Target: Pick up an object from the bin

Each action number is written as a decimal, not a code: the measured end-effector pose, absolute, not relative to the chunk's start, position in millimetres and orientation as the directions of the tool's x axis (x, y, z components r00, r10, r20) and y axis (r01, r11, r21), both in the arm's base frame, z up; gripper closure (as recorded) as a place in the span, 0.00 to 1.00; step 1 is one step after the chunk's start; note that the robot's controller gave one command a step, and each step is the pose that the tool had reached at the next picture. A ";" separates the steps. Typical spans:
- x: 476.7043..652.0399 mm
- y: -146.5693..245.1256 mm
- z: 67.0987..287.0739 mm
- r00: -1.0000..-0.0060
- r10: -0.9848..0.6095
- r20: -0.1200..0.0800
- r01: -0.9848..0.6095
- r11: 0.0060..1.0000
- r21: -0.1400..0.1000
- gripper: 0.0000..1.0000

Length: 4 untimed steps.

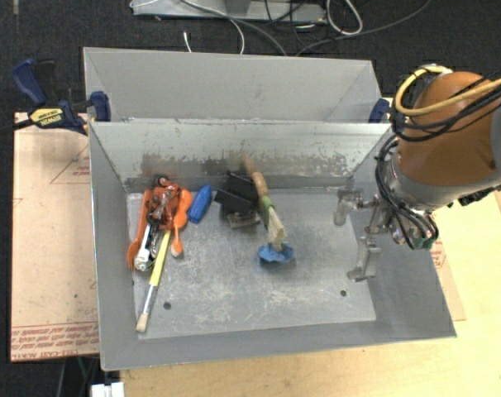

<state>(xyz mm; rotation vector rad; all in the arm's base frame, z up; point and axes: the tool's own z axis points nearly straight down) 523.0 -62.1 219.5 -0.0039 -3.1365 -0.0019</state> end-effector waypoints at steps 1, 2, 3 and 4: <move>524.4 -61.8 222.3 -1.000 0.000 -0.001 0.000 1.000 0.000 0.00; 534.0 -23.0 134.6 -0.999 0.035 -0.006 0.035 0.999 0.001 0.00; 544.6 31.5 147.3 -0.998 0.067 -0.017 0.067 0.998 0.001 0.00; 538.6 32.7 125.3 -0.984 0.178 0.001 0.178 0.984 0.000 0.00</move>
Offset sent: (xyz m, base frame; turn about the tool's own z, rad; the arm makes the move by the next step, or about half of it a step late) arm 0.0152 0.0660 -0.1495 0.0561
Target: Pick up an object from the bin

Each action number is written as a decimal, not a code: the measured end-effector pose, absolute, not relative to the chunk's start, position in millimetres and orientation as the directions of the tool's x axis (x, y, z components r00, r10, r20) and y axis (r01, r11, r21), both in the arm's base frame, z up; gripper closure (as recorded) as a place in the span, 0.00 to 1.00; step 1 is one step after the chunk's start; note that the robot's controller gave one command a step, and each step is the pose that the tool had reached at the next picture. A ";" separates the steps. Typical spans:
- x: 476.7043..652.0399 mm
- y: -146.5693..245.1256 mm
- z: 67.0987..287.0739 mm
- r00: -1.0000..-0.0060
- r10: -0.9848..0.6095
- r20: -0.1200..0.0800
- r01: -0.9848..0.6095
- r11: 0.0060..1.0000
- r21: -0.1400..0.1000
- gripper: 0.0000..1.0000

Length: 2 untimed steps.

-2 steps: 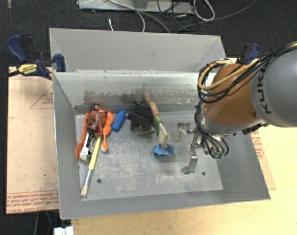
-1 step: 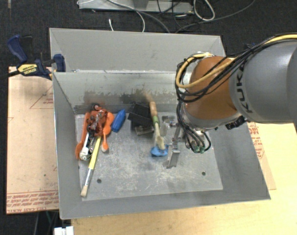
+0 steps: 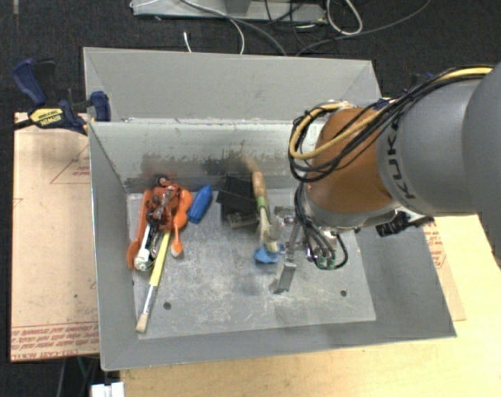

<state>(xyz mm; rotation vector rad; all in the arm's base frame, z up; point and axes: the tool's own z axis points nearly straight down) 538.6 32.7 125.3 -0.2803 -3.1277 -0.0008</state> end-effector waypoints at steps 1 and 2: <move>536.9 8.7 72.4 -0.999 0.034 -0.016 0.034 0.999 0.001 0.00; 552.9 11.3 70.9 -0.989 0.149 -0.008 0.149 0.989 0.003 1.00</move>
Offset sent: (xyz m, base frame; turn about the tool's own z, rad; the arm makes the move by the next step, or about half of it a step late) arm 0.0131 -0.0222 -0.0553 -0.0268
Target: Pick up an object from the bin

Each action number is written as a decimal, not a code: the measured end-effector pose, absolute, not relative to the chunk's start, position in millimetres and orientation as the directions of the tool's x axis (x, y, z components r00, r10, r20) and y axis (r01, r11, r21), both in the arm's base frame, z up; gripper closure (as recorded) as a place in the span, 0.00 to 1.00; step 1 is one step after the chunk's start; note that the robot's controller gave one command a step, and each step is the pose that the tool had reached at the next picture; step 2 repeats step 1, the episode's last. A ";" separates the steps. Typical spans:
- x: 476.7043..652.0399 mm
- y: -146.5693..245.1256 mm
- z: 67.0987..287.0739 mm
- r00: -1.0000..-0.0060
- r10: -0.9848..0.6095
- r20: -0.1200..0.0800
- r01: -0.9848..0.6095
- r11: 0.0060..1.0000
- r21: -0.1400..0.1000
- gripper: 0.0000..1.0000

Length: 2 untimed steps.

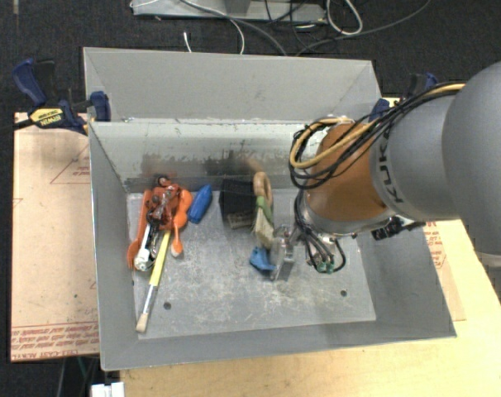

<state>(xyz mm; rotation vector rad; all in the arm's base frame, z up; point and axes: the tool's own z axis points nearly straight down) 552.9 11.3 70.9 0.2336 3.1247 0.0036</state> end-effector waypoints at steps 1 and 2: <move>552.9 11.3 70.9 -0.989 0.149 -0.008 0.149 0.989 0.003 1.00; 552.9 11.3 70.9 -0.989 0.149 -0.008 0.149 0.989 0.003 1.00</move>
Offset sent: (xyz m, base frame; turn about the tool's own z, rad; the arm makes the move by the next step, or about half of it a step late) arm 0.0001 0.0001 0.0174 0.0000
